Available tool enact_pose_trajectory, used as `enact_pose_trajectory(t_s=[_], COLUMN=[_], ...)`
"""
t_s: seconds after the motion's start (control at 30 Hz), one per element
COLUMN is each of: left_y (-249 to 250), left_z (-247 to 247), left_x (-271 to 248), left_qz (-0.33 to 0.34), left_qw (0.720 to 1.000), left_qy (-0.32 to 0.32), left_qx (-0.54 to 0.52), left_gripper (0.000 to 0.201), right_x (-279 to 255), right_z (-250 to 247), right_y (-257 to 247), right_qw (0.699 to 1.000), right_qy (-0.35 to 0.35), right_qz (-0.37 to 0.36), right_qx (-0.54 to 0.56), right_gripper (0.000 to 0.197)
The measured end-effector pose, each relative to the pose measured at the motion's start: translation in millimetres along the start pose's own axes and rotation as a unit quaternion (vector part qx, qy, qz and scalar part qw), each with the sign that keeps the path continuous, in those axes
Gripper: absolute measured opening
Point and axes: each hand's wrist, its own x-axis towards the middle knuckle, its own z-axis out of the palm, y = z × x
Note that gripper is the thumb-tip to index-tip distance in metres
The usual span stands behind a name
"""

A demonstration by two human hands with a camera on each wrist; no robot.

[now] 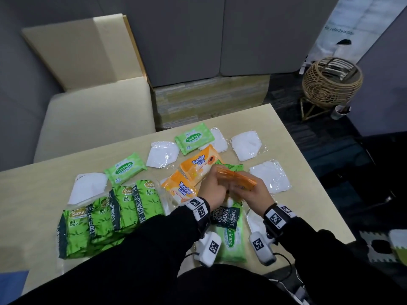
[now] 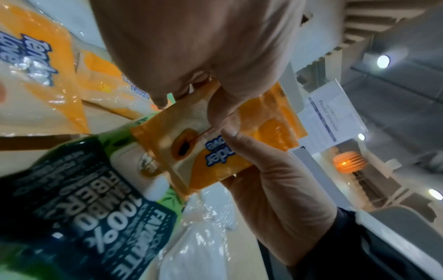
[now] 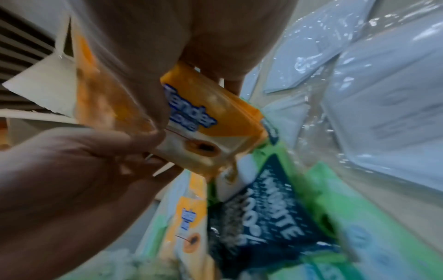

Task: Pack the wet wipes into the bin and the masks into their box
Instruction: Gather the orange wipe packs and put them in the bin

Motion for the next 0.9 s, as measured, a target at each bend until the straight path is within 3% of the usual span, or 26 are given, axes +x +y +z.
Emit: enact_pose_trajectory(t_s=[0.13, 0.2, 0.33, 0.53, 0.6, 0.67, 0.7, 0.8, 0.9], left_y=[-25, -1, 13, -7, -2, -12, -21, -31, -23], left_z=[10, 4, -1, 8, -3, -20, -29, -42, -34], left_x=[10, -5, -9, 16, 16, 27, 34, 35, 24], left_qz=[-0.017, -0.01, -0.017, -0.12, -0.138, -0.181, -0.219, -0.309, -0.325], left_qw=[0.999, 0.998, 1.0, 0.985, 0.976, 0.964, 0.951, 0.898, 0.899], left_qy=[-0.005, 0.004, 0.011, 0.018, 0.035, 0.109, 0.155, 0.272, 0.259], left_qx=[0.046, 0.056, 0.019, -0.12, -0.162, -0.16, -0.154, -0.155, -0.14], left_gripper=[0.057, 0.048, 0.024, 0.052, 0.034, 0.013, 0.018, 0.059, 0.064], right_x=[-2, 0, 11, 22, 25, 31, 32, 34, 35], right_z=[2, 0, -3, 12, 17, 19, 19, 20, 21], right_y=[12, 10, 3, 2, 4, 8, 12, 19, 22], right_qw=[0.999, 0.999, 0.997, 0.978, 0.976, 0.972, 0.969, 0.963, 0.961], right_qy=[0.017, 0.023, 0.017, 0.022, 0.031, 0.044, 0.05, 0.059, 0.062], right_qz=[0.023, 0.029, 0.081, 0.188, 0.195, 0.215, 0.228, 0.254, 0.258], right_qx=[-0.03, -0.028, 0.001, 0.089, 0.087, 0.088, 0.083, 0.068, 0.073], right_gripper=[0.021, 0.028, 0.018, 0.011, 0.01, 0.01, 0.009, 0.008, 0.009])
